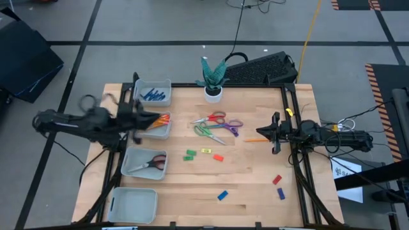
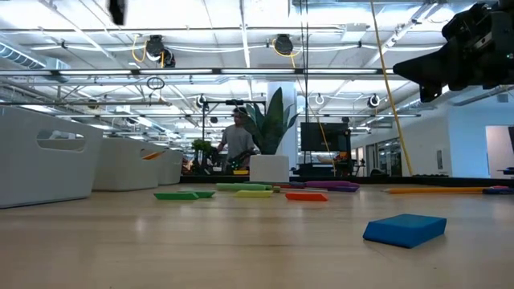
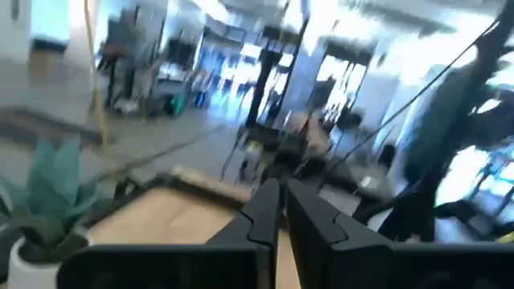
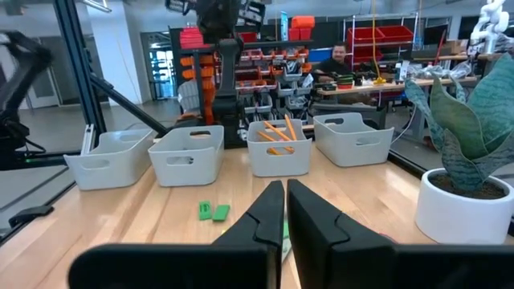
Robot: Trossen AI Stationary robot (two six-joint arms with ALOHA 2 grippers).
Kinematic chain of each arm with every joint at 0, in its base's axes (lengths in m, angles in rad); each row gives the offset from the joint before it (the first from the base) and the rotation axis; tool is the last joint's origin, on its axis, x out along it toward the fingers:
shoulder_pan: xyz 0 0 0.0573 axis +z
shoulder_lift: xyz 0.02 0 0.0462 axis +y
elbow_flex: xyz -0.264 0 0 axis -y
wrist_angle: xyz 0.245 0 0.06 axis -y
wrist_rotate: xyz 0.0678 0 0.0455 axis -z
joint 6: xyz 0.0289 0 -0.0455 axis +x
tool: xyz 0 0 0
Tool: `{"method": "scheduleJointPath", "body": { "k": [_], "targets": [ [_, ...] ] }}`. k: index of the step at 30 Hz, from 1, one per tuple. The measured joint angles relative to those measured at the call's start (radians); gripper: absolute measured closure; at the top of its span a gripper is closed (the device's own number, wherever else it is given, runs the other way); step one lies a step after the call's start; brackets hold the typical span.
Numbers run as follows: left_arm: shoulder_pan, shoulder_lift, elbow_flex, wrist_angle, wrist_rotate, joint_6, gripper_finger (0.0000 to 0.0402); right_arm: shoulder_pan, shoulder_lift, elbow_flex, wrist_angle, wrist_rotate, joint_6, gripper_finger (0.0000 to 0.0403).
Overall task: Sort crayons/erasers/pens/pencils in bins
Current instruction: Put the orange scissors into the middle bottom gray bin
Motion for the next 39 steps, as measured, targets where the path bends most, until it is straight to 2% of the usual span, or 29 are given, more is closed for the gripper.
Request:
{"method": "scheduleJointPath", "body": {
  "k": [6, 11, 16, 22, 25, 32, 35, 39],
  "targets": [
    [0.108, 0.397, 0.151, -0.017, 0.028, -0.061, 0.0373, 0.0, 0.0, 0.0, 0.0, 0.0, 0.0, 0.039],
    [0.252, 0.647, 0.303, -0.211, 0.136, -0.099, 0.0374, 0.0, 0.0, 0.0, 0.0, 0.0, 0.0, 0.039],
    [0.362, 0.876, 0.431, -0.36, 0.222, -0.085, 0.0374, 0.0, 0.0, 0.0, 0.0, 0.0, 0.0, 0.039],
    [0.414, 1.099, 0.582, -0.45, 0.266, -0.055, 0.0369, 0.0, 0.0, 0.0, 0.0, 0.0, 0.0, 0.039],
    [0.427, 1.21, 0.687, -0.527, 0.323, 0.009, 0.0342, 0.0, 0.0, 0.0, 0.0, 0.0, 0.0, 0.039],
    [0.445, 1.443, 0.949, -0.743, 0.332, 0.118, 0.0226, 0.0, 0.0, 0.0, 0.0, 0.0, 0.0, 0.039],
    [0.445, 1.509, 1.012, -0.774, 0.326, 0.172, 0.0194, 0.0, 0.0, 0.0, 0.0, 0.0, 0.0, 0.039],
    [0.442, 1.55, 1.043, -0.78, 0.323, 0.202, 0.0175, 0.0, 0.0, 0.0, 0.0, 0.0, 0.0, 0.039]
  ]
}}
